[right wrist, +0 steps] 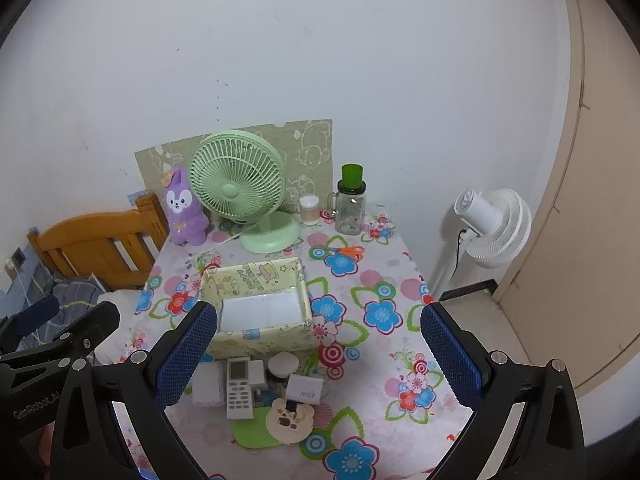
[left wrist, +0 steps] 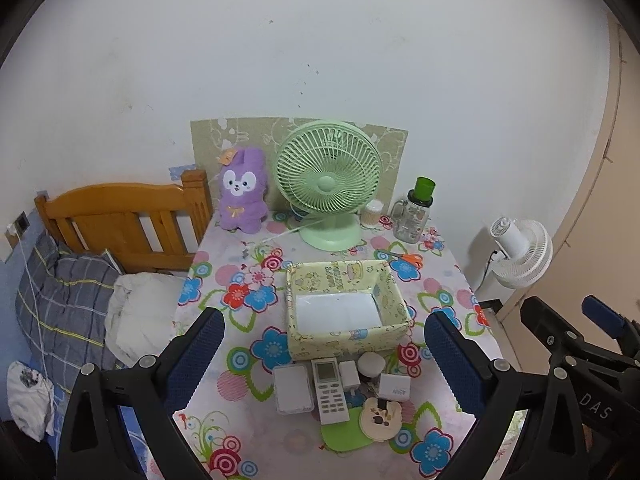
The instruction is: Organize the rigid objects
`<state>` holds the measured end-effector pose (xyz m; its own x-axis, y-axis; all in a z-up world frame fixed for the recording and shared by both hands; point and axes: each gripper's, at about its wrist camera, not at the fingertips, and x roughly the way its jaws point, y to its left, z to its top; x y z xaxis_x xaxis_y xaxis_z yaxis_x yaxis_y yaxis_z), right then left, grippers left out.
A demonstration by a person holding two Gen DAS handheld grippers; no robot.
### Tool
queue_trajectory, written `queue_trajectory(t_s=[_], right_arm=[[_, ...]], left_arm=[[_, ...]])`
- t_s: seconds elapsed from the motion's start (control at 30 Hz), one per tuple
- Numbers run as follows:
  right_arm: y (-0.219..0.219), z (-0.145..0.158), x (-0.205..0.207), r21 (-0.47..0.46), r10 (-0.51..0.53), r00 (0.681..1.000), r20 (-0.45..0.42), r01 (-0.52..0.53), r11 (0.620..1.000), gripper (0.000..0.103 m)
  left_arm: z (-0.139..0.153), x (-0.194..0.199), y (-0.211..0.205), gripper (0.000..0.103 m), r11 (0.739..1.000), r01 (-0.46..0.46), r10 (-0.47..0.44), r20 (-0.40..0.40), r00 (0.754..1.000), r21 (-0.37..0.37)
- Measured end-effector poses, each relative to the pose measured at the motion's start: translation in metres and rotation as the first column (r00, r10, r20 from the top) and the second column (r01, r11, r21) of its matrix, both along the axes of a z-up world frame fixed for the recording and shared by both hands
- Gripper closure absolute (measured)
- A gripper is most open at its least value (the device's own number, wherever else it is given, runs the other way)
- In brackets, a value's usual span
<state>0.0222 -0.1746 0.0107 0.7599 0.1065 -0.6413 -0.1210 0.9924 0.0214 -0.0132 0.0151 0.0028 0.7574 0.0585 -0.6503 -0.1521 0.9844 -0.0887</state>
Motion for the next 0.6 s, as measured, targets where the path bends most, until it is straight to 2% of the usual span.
queue_trajectory(t_s=[0.6], right_arm=[[-0.0003,-0.0007,-0.0024,0.002,0.000,1.000,0.006,0.000,1.000,0.000]], left_arm=[[0.0042,0.0003,-0.0011,0.002,1.000,0.000,0.000,0.005,1.000,0.015]])
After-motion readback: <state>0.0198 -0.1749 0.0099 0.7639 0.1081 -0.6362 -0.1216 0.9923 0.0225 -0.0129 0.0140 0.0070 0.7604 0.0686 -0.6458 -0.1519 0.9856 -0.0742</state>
